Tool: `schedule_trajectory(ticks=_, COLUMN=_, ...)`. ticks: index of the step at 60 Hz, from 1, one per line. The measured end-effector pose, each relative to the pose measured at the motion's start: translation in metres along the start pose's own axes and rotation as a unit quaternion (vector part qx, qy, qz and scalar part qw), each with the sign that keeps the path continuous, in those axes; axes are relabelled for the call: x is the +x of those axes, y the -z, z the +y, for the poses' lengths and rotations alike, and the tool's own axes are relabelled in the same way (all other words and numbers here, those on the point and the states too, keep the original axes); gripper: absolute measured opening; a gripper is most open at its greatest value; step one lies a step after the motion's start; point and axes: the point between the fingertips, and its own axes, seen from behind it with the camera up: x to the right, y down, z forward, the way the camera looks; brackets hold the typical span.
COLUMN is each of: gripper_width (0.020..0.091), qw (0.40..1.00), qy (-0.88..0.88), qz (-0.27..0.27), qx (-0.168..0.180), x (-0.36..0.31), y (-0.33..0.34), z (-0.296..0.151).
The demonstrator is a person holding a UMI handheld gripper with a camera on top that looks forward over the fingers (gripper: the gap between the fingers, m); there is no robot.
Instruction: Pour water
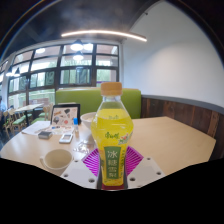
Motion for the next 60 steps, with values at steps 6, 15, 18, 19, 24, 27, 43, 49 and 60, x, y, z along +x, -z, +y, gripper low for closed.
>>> schedule_trajectory(ticks=6, gripper_width=0.0293, qw=1.000, qy=-0.013, qz=-0.007, qx=-0.006, x=0.002, y=-0.003, z=0.017)
schedule_trajectory(ticks=15, gripper_width=0.0310, qw=1.000, qy=-0.024, qz=-0.005, qx=-0.005, x=0.002, y=-0.004, z=0.014)
schedule_trajectory(ticks=18, gripper_width=0.0411, qw=1.000, qy=-0.018, qz=-0.001, qx=-0.007, x=0.000, y=-0.003, z=0.014)
schedule_trajectory(ticks=19, gripper_width=0.0465, qw=1.000, qy=-0.017, qz=0.001, qx=-0.009, x=0.000, y=-0.003, z=0.014)
schedule_trajectory(ticks=24, gripper_width=0.0713, qw=0.999, qy=-0.021, qz=0.009, qx=-0.041, x=0.001, y=0.005, z=0.022)
schedule_trajectory(ticks=27, gripper_width=0.0857, qw=0.999, qy=-0.019, qz=0.004, qx=-0.042, x=-0.006, y=0.012, z=0.019)
schedule_trajectory(ticks=43, gripper_width=0.0845, qw=0.999, qy=0.003, qz=0.020, qx=-0.027, x=-0.041, y=0.129, z=-0.015)
schedule_trajectory(ticks=49, gripper_width=0.0845, qw=1.000, qy=-0.003, qz=0.016, qx=-0.016, x=-0.068, y=0.188, z=-0.029)
schedule_trajectory(ticks=60, gripper_width=0.0846, qw=1.000, qy=-0.010, qz=-0.021, qx=-0.009, x=-0.128, y=0.259, z=-0.030)
